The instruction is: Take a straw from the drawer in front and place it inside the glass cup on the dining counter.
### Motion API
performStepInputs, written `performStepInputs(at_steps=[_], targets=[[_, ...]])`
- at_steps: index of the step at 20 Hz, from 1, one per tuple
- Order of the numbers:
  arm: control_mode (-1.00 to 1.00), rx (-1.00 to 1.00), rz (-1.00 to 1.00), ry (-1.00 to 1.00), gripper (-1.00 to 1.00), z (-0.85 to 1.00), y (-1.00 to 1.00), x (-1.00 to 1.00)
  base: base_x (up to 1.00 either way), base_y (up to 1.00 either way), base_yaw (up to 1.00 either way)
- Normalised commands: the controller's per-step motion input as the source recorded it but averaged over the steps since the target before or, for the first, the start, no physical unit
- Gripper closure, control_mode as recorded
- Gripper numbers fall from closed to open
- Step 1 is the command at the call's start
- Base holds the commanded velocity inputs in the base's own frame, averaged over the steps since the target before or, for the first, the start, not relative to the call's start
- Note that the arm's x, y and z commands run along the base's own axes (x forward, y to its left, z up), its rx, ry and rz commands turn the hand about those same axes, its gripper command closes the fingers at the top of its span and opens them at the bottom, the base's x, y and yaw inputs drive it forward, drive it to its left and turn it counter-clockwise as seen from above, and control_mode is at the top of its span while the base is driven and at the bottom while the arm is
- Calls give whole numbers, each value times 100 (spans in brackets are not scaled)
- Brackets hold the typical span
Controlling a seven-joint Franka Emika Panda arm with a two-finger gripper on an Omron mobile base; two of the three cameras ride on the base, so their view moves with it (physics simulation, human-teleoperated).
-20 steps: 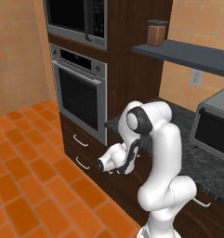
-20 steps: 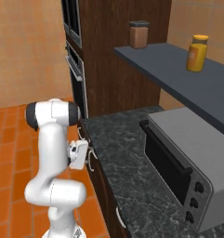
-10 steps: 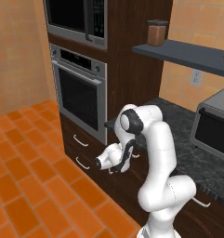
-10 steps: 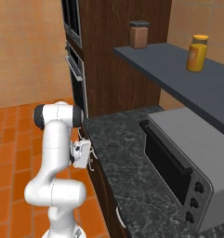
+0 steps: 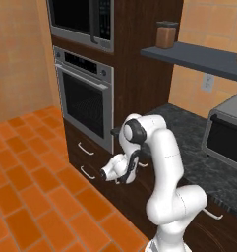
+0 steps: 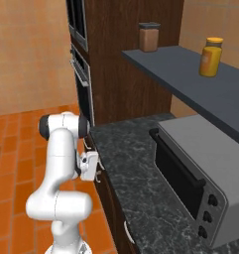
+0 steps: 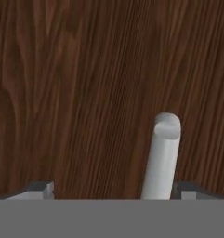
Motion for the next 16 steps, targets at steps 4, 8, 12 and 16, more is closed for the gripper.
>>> performStepInputs(at_steps=[4,8,12,16], targets=[[-100,0,0,1,100,-9,-2,5,0,0,0],[-100,0,1,-4,100,0,40,-16,0,0,0],[-100,0,5,-8,100,0,81,-37,0,0,0],[-100,0,7,-5,100,0,100,-50,0,0,0]])
